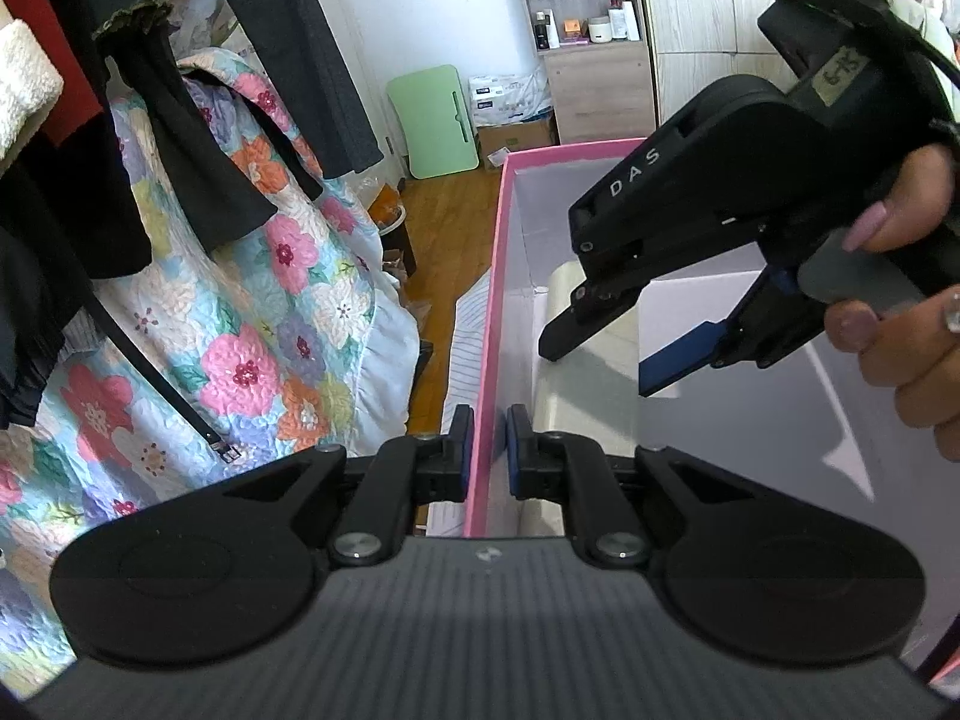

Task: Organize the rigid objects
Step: 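Carry the power bank into the pink box and release it, then move the right gripper to the white remote and grasp it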

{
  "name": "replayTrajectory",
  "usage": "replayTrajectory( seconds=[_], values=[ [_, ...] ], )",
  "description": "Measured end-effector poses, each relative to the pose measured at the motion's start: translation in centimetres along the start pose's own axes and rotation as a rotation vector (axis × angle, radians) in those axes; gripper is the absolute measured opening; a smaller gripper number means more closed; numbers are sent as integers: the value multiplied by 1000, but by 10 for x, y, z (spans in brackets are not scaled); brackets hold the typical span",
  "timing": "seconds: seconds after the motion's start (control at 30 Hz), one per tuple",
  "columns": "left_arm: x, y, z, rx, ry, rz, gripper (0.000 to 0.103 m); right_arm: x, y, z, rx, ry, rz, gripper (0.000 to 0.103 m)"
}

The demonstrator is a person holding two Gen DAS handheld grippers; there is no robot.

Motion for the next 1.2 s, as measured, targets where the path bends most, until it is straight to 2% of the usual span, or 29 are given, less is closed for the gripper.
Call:
replayTrajectory(
  seconds=[0.13,0.27,0.4,0.57,0.63,0.67,0.73,0.83,1.0,1.2],
  values=[
    [1,6,0,26,-9,37,11,-3,2,-17,42,24,-28,60],
    [1,7,0,34,-13,49,12,-16,0,-66,11,154,-161,60],
    [1,10,0,39,-16,60,12,-44,7,-124,-18,285,-306,61],
    [1,14,0,42,-19,66,12,-81,40,-181,-57,402,-412,61],
    [1,13,0,43,-19,66,12,-96,55,-193,-100,467,-431,63],
    [1,14,0,43,-20,65,12,-103,63,-197,-119,500,-432,68],
    [1,14,0,44,-21,69,12,-116,82,-200,-160,542,-423,69],
    [1,15,0,49,-27,79,13,-131,107,-191,-271,532,-402,69],
    [2,14,-1,54,-30,85,13,-150,141,-158,-361,400,-348,69],
    [3,14,0,54,-29,83,13,-162,141,-123,-452,337,-422,70]
  ],
)
Point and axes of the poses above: each gripper's, at about its wrist camera, not at the fingertips, and z roughly the way its jaws point, y to its right, x to its top, the point moved 1 cm from there along z, roughly the way its jaws point, and after that the axes turned 15 degrees about -x, right-handed, at the moved point
